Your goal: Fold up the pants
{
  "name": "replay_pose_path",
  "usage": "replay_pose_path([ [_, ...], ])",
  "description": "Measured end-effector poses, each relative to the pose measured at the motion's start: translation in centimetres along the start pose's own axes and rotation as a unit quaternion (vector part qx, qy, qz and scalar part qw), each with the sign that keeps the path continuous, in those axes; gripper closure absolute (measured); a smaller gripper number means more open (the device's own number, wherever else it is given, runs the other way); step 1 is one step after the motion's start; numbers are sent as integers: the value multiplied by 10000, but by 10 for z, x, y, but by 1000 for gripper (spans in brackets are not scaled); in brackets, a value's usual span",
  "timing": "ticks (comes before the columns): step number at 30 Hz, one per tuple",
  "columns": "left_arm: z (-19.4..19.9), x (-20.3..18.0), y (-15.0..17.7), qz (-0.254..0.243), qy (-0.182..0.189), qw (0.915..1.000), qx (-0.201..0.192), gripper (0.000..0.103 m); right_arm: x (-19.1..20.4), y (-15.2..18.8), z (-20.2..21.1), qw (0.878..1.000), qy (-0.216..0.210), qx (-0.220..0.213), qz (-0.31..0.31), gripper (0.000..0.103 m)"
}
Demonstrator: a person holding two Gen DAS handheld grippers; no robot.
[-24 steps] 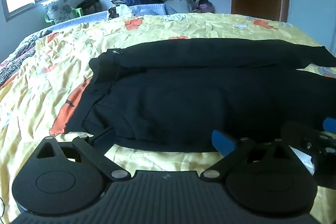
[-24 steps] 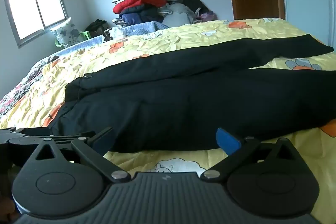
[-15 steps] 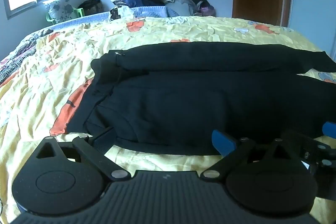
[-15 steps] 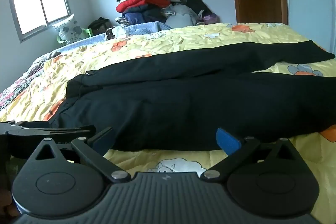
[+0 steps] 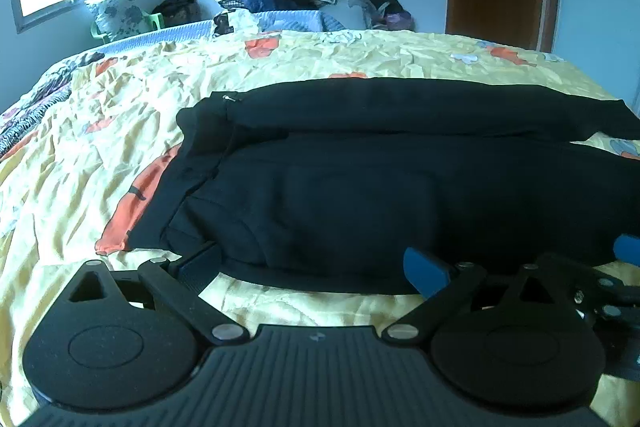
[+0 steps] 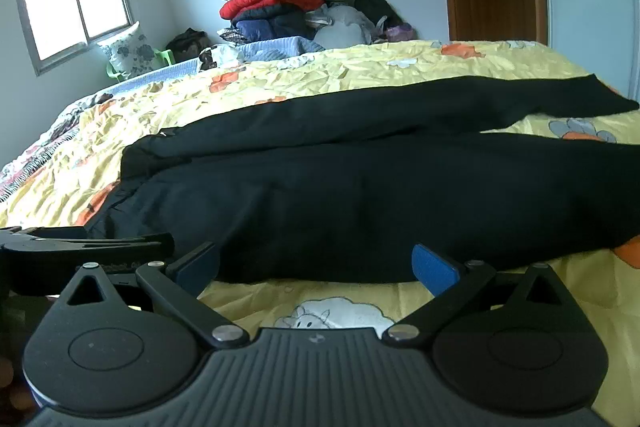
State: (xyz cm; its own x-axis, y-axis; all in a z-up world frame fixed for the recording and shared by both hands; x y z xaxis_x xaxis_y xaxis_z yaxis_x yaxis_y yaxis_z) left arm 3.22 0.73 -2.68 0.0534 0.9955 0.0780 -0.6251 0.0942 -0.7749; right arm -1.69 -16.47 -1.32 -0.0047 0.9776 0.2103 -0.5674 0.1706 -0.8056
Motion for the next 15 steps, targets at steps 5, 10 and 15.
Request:
replay_pose_path([
  [5, -3, -1, 1, 34, -35, 10000, 29, 3, -1, -4, -14, 9983, 311, -235, 442, 0],
  [10, -3, -5, 2, -10, -89, 9999, 63, 3, -14, 3, -50, 9953, 713, 147, 642, 0],
  [15, -4, -5, 3, -30, -167, 9998, 82, 3, -22, 7, -56, 9964, 645, 295, 473, 0],
])
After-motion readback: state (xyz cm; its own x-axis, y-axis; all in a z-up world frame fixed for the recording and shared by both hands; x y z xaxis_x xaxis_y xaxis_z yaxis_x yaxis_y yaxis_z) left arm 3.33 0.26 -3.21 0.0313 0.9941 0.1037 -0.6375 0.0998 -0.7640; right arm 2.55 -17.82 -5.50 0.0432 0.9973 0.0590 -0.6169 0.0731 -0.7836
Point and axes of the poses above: each gripper's, at about its wrist camera, not at the fingertips, and z roughly against the way its jaws point, x to its left, y to its underside, the point moved 4 cm from there along -z, roughly the way its jaws point, and after that the axes turned 1 degree about z, right-handed, at the moved point
